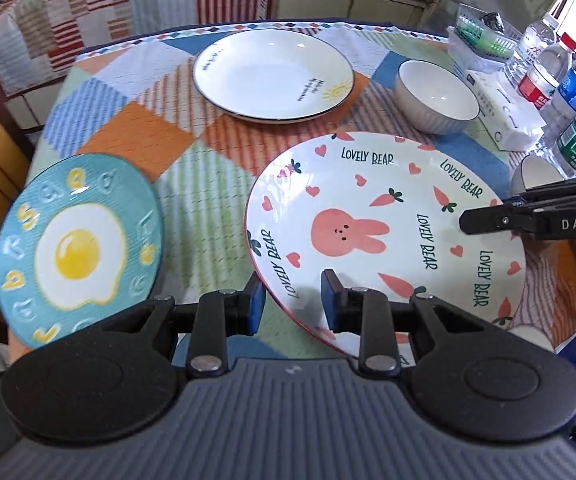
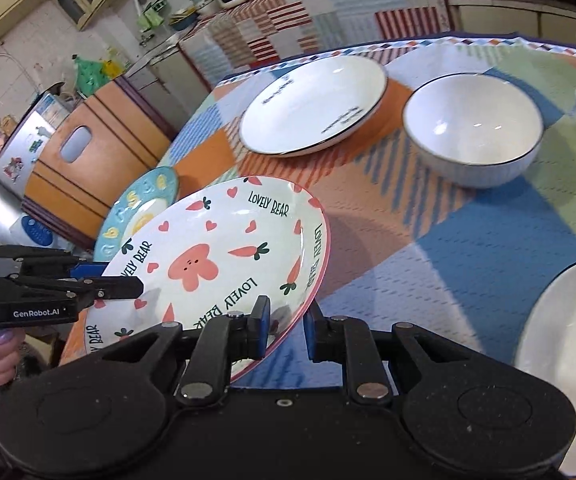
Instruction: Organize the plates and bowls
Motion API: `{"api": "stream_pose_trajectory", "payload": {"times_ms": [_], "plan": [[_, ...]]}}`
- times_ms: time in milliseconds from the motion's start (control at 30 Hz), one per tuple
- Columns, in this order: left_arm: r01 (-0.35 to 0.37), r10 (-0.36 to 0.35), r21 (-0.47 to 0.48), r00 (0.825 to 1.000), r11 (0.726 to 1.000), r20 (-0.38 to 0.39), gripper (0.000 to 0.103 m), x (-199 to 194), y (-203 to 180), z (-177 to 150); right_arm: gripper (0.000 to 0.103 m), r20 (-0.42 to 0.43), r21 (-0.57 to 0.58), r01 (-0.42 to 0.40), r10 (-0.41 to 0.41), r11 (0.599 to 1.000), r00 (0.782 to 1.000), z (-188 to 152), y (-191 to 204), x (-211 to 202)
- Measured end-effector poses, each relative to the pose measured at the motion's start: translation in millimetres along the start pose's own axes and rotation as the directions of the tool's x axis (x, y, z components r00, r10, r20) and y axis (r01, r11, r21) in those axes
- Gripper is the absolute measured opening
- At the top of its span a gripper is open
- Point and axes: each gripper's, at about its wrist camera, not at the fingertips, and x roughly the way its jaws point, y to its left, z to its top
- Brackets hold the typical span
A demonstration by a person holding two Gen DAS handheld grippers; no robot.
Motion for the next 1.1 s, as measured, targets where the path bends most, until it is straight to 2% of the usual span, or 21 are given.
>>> {"api": "stream_pose_trajectory", "payload": {"times_ms": [133,233,367,500,600,667,733,833,967,1100], "plan": [[0.02,-0.02,0.037,1.0,0.999,0.007,0.028,16,-6,11,0.022,0.02,0.015,0.02,-0.021,1.0,1.0,3,-12,-2],[0.052,-0.052,0.018,0.998,0.998,-0.024,0.028,32,-6,15,0.022,0.037,0.023,0.047,-0.048,0.999,0.998,3,-22,-1],[0.019,-0.018,0.052,1.0,0.998,-0.019,0.028,51,-9,19,0.023,0.04,0.019,0.079,-0.08,0.997,0.996,-3,-26,8],[0.035,-0.034,0.024,0.998,0.999,-0.047,0.028,69,-3,19,0.023,0.052,0.026,0.099,-0.1,0.995,0.994,-10,-32,18],[0.029,-0.027,0.026,0.997,0.999,-0.069,0.028,80,-3,11,0.023,0.055,-0.019,0.148,-0.146,0.989,0.988,-13,-26,25],[0.03,-0.027,0.037,0.997,0.999,-0.069,0.028,80,-5,8,0.026,0.035,-0.045,0.2,-0.198,0.979,0.979,-15,-20,32],[0.028,-0.023,0.06,0.997,0.998,-0.08,0.028,79,-8,10,0.03,0.022,-0.021,0.231,-0.23,0.973,0.973,-16,-19,37],[0.06,-0.058,0.014,0.992,0.998,-0.108,0.028,80,-1,14,0.031,0.025,0.046,0.264,-0.265,0.964,0.964,-14,-19,39],[0.076,-0.076,-0.002,0.991,0.997,-0.114,0.028,70,1,15,0.035,0.025,0.056,0.357,-0.359,0.932,0.933,-12,-4,39],[0.091,-0.09,0.003,0.99,0.996,-0.108,0.028,50,1,14,0.038,0.038,0.046,0.408,-0.41,0.912,0.911,-14,12,27]]}}
